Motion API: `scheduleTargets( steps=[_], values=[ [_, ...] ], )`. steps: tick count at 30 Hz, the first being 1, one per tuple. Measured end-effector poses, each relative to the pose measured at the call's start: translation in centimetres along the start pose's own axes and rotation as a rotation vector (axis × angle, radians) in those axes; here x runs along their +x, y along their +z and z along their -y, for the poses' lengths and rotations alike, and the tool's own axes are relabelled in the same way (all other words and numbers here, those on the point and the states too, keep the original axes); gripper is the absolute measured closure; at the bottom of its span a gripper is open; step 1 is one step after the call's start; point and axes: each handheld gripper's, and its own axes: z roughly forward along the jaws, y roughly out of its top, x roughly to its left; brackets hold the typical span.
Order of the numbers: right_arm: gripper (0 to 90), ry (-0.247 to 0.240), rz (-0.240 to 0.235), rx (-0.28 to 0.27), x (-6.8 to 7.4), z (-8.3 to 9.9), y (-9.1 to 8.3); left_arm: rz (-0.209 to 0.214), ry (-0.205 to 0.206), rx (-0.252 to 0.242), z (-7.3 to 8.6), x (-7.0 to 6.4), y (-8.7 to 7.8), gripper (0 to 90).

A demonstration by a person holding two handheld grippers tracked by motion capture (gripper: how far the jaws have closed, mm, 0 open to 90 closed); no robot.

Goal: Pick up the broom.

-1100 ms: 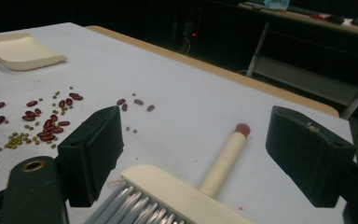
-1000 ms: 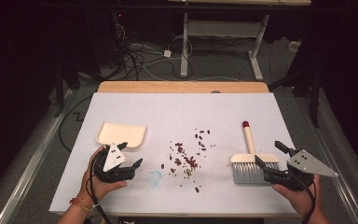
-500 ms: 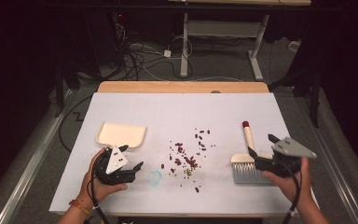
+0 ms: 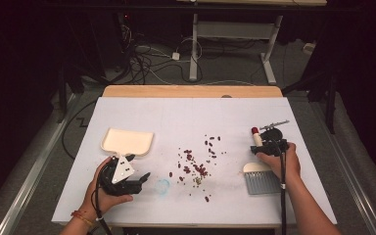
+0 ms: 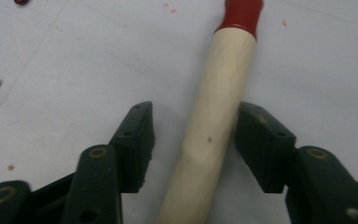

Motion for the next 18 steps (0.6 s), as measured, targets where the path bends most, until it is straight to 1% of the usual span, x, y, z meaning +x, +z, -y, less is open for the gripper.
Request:
scheduleTargets(
  steps=[1, 3, 5, 8, 11, 12, 14, 16, 18],
  values=[
    [59.8, -0.003, -0.012, -0.006, 0.08, -0.06, 0.04, 0.002, 0.004, 0.002, 0.00, -0.05, -0.02, 22.8],
    [65.7, -0.007, -0.026, -0.024, 0.17, -0.13, 0.21, 0.002, 0.004, 0.004, -0.01, -0.06, 0.01, 22.9],
    [65.7, -0.015, -0.029, -0.027, 0.18, -0.20, 0.27, 0.006, 0.006, 0.009, -0.05, -0.07, 0.10, 22.8],
    [66.4, -0.042, -0.037, -0.028, 0.11, -0.24, 0.31, 0.014, 0.012, 0.013, -0.10, -0.21, 0.25, 23.0],
    [70.1, -0.054, -0.054, -0.043, 0.03, -0.14, 0.31, 0.019, 0.018, 0.018, -0.16, -0.29, 0.29, 23.0],
    [70.1, -0.067, -0.053, -0.047, 0.07, -0.11, 0.31, 0.020, 0.019, 0.019, -0.18, -0.31, 0.27, 23.0],
    [70.2, -0.070, -0.053, -0.052, 0.06, -0.07, 0.28, 0.022, 0.019, 0.018, -0.20, -0.35, 0.24, 23.0],
    [70.2, -0.066, -0.068, -0.074, -0.16, 0.05, 0.00, 0.023, 0.016, 0.018, -0.15, -0.34, 0.22, 23.0],
    [70.2, -0.061, -0.077, -0.108, -0.34, 0.13, -0.62, 0.023, 0.014, 0.018, -0.12, -0.33, 0.19, 23.0]
  ],
)
